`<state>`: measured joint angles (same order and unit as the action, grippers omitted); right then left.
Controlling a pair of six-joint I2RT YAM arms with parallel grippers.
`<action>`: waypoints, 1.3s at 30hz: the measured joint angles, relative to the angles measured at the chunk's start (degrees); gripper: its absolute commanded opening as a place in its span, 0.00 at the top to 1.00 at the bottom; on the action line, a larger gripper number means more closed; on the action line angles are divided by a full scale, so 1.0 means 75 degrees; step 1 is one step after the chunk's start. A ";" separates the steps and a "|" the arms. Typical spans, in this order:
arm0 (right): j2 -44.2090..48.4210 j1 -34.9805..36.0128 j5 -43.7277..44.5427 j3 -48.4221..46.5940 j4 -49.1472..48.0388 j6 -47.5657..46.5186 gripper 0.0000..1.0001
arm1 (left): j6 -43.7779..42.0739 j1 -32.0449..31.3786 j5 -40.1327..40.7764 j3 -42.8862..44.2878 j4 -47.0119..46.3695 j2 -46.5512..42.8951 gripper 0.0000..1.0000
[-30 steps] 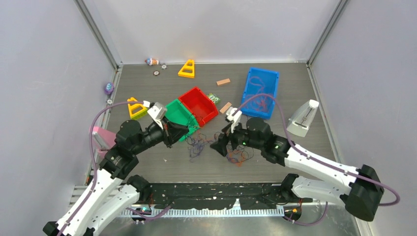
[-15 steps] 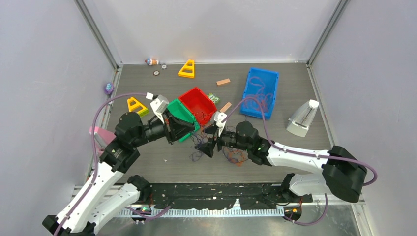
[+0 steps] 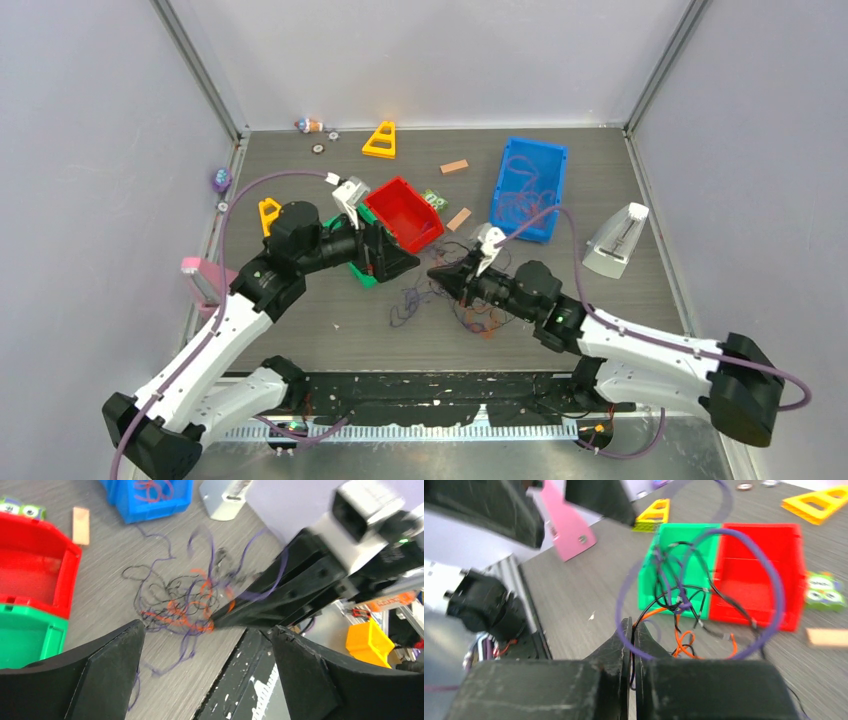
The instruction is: Untangle the cables
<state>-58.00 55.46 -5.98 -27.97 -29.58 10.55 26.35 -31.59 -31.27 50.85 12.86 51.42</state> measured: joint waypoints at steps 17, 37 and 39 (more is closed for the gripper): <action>0.2378 -0.0513 0.5371 0.0020 0.4036 0.1652 0.95 | -0.0484 -0.1268 0.2553 -0.0871 0.1180 0.2002 0.00; 0.2684 -0.0635 0.5453 0.0020 0.4529 0.2098 0.95 | -0.1358 -0.2197 0.4453 0.0997 0.0580 0.6152 0.14; 0.2742 -0.0667 0.5455 0.0020 0.4529 0.2098 0.95 | -0.1349 -0.2291 0.4441 0.1043 0.0519 0.6400 0.19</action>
<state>-37.43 50.46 34.94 -27.81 4.38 26.28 16.23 -48.77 2.04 58.67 16.75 99.42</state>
